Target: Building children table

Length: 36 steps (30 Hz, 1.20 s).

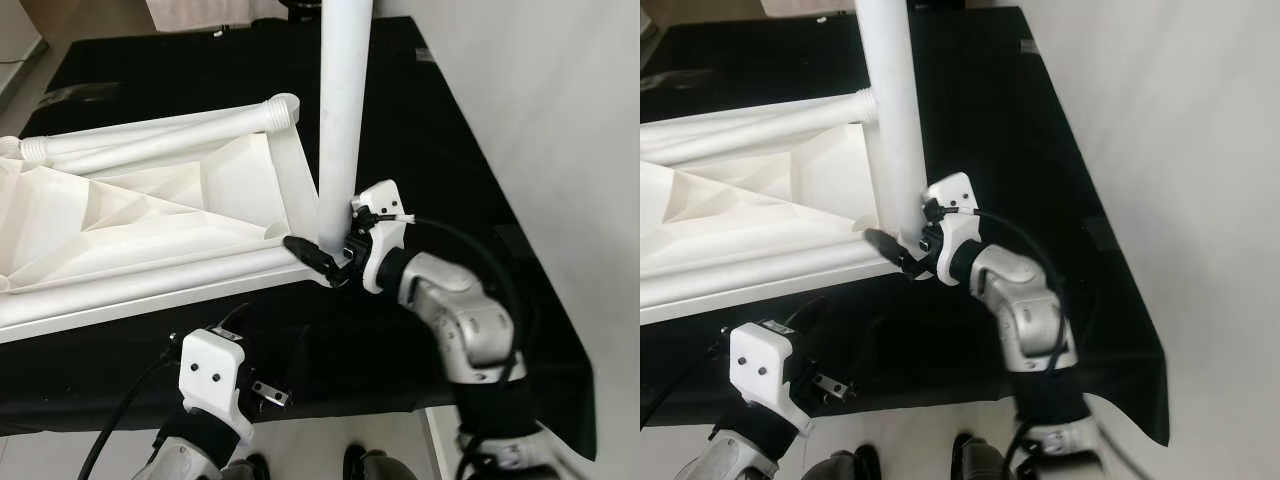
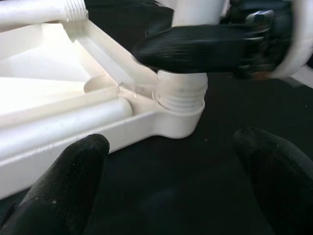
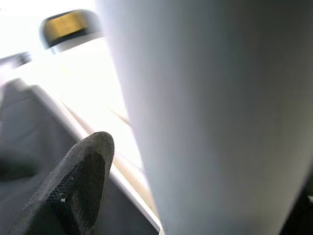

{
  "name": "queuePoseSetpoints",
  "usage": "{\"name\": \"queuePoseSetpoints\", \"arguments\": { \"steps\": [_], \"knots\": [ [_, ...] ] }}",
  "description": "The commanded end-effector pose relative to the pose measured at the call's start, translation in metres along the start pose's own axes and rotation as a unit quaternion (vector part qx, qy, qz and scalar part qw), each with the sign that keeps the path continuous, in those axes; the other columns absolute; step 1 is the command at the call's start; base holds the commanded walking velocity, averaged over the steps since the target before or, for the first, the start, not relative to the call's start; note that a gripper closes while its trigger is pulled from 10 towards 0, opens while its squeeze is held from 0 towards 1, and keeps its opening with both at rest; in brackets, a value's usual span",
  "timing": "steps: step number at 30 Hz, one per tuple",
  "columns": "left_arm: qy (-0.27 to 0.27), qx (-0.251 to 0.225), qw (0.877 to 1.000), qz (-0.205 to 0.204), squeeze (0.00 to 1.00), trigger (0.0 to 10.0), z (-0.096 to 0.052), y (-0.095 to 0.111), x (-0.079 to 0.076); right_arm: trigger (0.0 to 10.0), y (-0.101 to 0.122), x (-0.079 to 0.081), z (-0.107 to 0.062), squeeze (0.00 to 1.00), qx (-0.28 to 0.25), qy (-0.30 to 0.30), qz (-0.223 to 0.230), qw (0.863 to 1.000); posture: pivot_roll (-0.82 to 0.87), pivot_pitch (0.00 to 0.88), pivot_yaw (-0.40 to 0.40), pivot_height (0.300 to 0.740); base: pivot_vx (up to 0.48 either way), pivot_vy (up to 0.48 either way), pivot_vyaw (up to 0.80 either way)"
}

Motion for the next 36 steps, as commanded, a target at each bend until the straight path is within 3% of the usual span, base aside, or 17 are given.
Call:
{"name": "queuePoseSetpoints", "arguments": {
  "steps": [1,6,10,11,13,14,23,28,32,33,34,35,36],
  "knots": [
    [0.005,0.009,1.000,-0.003,0.00,10.0,-0.002,-0.005,0.001,10.0,0.001,0.017,0.006,0.00,-0.005,0.082,-0.017,0.996,0.00,0.267,-0.023,0.740,0.000,0.000,0.00],
    [0.004,0.007,1.000,-0.002,0.00,10.0,-0.002,-0.004,-0.001,10.0,0.011,0.000,0.003,0.00,0.001,0.134,-0.074,0.988,0.02,0.268,-0.028,0.740,0.000,0.000,0.00],
    [0.004,0.007,1.000,-0.001,0.00,10.0,-0.003,-0.004,-0.001,10.0,0.019,-0.010,0.005,0.00,-0.001,0.143,-0.080,0.987,0.02,0.269,-0.029,0.740,0.000,0.000,0.00],
    [0.004,0.007,1.000,-0.001,0.00,10.0,-0.003,-0.004,-0.002,5.4,0.022,-0.013,0.005,0.00,-0.003,0.155,-0.081,0.985,0.02,0.273,-0.030,0.740,0.000,0.000,0.00],
    [0.004,0.007,1.000,-0.001,0.00,10.0,-0.003,-0.004,-0.002,5.4,0.022,-0.013,0.005,0.00,-0.003,0.155,-0.081,0.985,0.02,0.273,-0.030,0.740,0.000,0.000,0.00],
    [0.005,0.007,1.000,-0.001,0.00,10.0,-0.003,-0.003,-0.002,0.0,0.024,-0.014,0.005,0.00,-0.005,0.169,-0.078,0.982,0.03,0.276,-0.029,0.740,0.000,0.000,0.00],
    [0.003,0.007,1.000,-0.003,0.00,10.0,-0.005,-0.002,-0.005,0.0,0.026,-0.008,-0.004,0.00,-0.010,0.270,-0.066,0.960,0.02,0.292,-0.032,0.740,0.000,0.000,0.00],
    [0.003,0.007,1.000,-0.004,0.00,10.0,-0.004,-0.002,-0.006,0.0,0.023,-0.008,-0.002,0.00,-0.018,0.260,-0.059,0.964,0.00,0.291,-0.050,0.740,0.000,0.000,0.00],
    [0.003,0.006,1.000,-0.005,0.00,10.0,-0.003,-0.003,-0.006,0.0,0.016,-0.007,0.006,0.00,-0.021,0.200,-0.032,0.979,-0.01,0.293,-0.055,0.740,0.000,0.000,0.00],
    [0.003,0.005,1.000,-0.005,0.00,10.0,-0.003,-0.003,-0.006,0.0,0.003,-0.010,0.017,0.00,-0.011,0.102,-0.004,0.995,-0.01,0.293,-0.065,0.740,0.000,0.000,0.00],
    [0.004,0.005,1.000,-0.003,0.00,10.0,-0.004,-0.002,-0.005,0.0,-0.022,-0.025,0.020,0.00,0.033,-0.095,0.033,0.994,-0.01,0.300,-0.054,0.740,0.000,0.000,0.00],
    [0.004,0.005,1.000,-0.002,0.00,10.0,-0.004,-0.002,-0.003,0.0,-0.043,-0.021,0.007,0.00,0.072,-0.207,0.056,0.974,-0.02,0.307,-0.034,0.740,0.000,0.000,0.00],
    [0.004,0.005,1.000,-0.002,0.00,10.0,-0.004,-0.002,-0.003,0.0,-0.043,-0.021,0.007,0.00,0.072,-0.207,0.056,0.974,-0.02,0.307,-0.034,0.740,0.000,0.000,0.00]
  ]
}}
Point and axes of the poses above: a point about 5 cm out from each wrist's last joint towards the gripper, its own z axis pointing out of the wrist towards the gripper, its own y axis along the axis of the wrist's last joint, x = y × z, the point moved 6 cm from there along z, pointing out of the wrist towards the gripper, and after that the axes turned 3 degrees about -z, right-handed, at the moved point
